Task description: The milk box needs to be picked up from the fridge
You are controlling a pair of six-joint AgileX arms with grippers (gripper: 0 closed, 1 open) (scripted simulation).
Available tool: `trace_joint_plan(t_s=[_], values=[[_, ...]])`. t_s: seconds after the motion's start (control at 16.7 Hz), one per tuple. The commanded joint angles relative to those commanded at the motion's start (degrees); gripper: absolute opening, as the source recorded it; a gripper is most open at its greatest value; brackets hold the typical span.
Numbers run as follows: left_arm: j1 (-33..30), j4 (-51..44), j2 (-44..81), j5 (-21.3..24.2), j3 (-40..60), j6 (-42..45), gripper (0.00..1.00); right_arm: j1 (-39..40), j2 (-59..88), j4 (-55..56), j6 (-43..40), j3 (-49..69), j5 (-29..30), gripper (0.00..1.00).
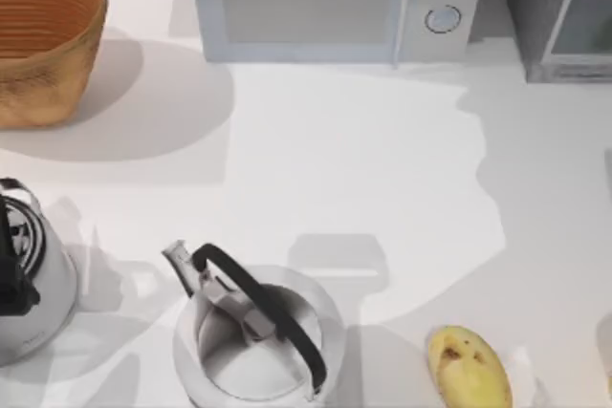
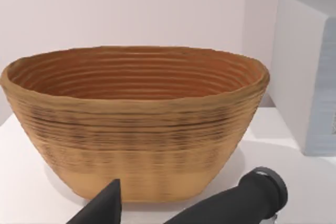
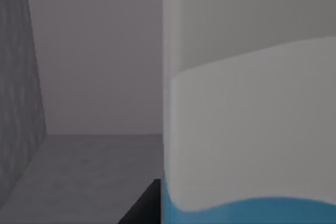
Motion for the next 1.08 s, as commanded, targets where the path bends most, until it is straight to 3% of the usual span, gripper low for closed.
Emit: trace_joint_plan(t_s=[0.6, 1.08], values=[[0.0, 0.0, 0.0, 0.0, 0.0, 0.0, 1.0, -0.2, -0.3, -0.2, 0.1, 0.0, 0.0, 0.0], [0.0, 0.0, 0.0, 0.0, 0.0, 0.0, 1.0, -0.2, -7.4, -9.1, 0.2, 1.7, -0.1, 0.0]])
